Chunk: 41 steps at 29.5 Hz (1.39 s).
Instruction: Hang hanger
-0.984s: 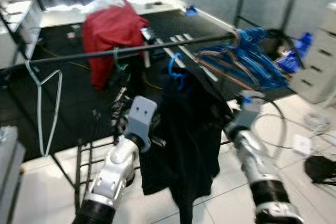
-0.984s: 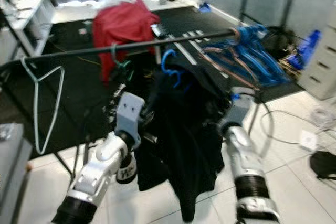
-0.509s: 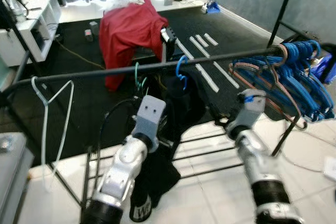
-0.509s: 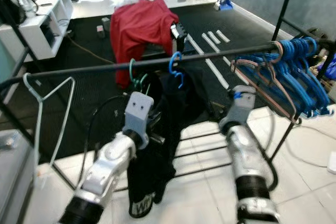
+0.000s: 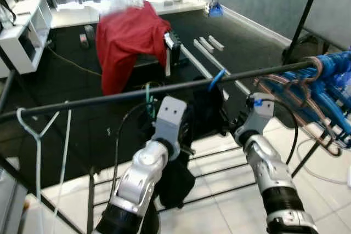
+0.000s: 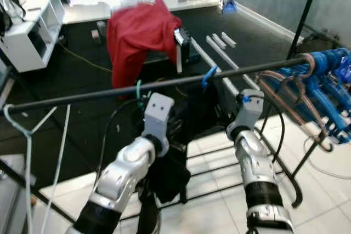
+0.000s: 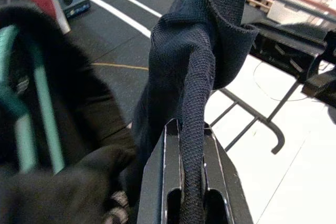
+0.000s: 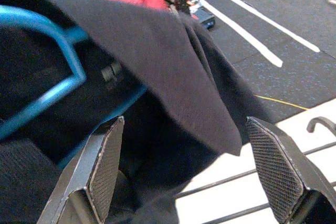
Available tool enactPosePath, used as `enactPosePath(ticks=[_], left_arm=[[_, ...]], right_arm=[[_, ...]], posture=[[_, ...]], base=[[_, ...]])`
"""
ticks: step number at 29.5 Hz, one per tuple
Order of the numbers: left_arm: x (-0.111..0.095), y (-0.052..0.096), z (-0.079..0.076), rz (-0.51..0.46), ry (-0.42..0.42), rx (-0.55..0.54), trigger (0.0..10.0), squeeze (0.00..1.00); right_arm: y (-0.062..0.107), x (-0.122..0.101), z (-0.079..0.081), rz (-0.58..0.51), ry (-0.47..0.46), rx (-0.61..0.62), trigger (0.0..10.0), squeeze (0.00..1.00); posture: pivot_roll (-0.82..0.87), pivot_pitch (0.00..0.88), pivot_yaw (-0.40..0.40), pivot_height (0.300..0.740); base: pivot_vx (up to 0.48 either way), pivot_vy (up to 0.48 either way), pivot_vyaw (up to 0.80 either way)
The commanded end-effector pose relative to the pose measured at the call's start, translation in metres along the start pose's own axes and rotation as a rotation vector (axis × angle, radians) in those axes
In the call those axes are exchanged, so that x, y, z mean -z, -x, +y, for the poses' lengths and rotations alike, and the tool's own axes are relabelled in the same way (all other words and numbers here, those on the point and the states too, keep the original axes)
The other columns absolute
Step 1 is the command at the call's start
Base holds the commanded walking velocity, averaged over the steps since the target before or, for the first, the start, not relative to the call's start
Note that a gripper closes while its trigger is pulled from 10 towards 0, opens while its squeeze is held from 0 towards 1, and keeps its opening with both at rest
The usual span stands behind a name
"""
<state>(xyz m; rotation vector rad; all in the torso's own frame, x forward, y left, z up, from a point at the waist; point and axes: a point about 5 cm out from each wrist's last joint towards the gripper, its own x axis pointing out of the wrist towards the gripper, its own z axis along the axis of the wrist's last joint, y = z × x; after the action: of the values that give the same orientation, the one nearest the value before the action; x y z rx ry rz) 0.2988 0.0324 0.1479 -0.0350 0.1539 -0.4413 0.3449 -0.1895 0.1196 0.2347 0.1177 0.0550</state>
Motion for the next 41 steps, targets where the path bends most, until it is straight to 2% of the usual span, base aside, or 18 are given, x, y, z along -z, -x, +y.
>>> enactPosePath(ticks=[1,4,13,17,20,25,30,31,40,41], left_arm=[[0.001,0.005,-0.008,-0.004,0.103,-0.032,10.0,0.0],[0.004,0.01,-0.011,0.044,0.14,-0.037,10.0,0.0],[0.001,0.021,-0.016,0.077,0.216,-0.052,10.0,0.0],[0.003,0.025,-0.02,0.137,0.211,-0.039,10.0,0.0],[0.023,0.031,-0.028,0.3,0.191,0.011,10.0,0.0],[0.027,0.032,-0.029,0.332,0.188,0.025,10.0,0.0],[0.03,0.033,-0.04,0.358,0.181,0.104,10.0,0.0],[0.031,0.033,-0.042,0.361,0.173,0.122,10.0,1.0],[0.031,0.037,-0.045,0.365,0.112,0.167,10.0,1.0],[0.032,0.04,-0.045,0.377,0.071,0.205,10.0,1.0]], right_arm=[[0.001,0.003,0.0,0.011,0.0,0.0,10.0,0.0],[0.001,0.003,0.001,0.012,-0.001,0.002,10.0,0.0],[0.001,0.003,0.0,0.013,-0.008,0.004,10.0,0.0],[0.001,0.003,0.001,0.013,-0.011,0.005,10.0,0.0],[0.001,0.002,0.001,0.01,-0.014,0.006,10.0,0.0],[0.0,0.002,0.001,0.01,-0.015,0.007,10.0,0.0],[0.0,0.001,0.001,0.01,-0.016,0.009,10.0,0.0],[0.0,0.001,0.0,0.01,-0.015,0.01,10.0,0.0],[0.0,0.001,0.0,0.011,-0.015,0.012,10.0,0.0],[0.0,0.001,0.0,0.011,-0.016,0.012,10.0,0.0]], posture=[[-0.15,0.016,0.023,0.74],[-0.15,0.021,0.023,0.74],[-0.14,0.033,0.023,0.74],[-0.14,0.035,0.024,0.74],[-0.14,0.037,0.025,0.74],[-0.14,0.037,0.025,0.74],[-0.14,0.035,0.026,0.74],[-0.14,0.036,0.025,0.74],[-0.14,0.039,0.023,0.74],[-0.15,0.04,0.023,0.74]], base=[[0.0,0.0,0.0],[0.0,0.0,0.0],[0.0,0.0,0.0],[0.0,0.0,0.0],[0.0,0.0,0.0],[0.0,0.0,0.0],[0.0,0.0,0.0],[0.0,0.0,0.0],[0.0,0.0,0.0],[0.0,0.0,0.0]])
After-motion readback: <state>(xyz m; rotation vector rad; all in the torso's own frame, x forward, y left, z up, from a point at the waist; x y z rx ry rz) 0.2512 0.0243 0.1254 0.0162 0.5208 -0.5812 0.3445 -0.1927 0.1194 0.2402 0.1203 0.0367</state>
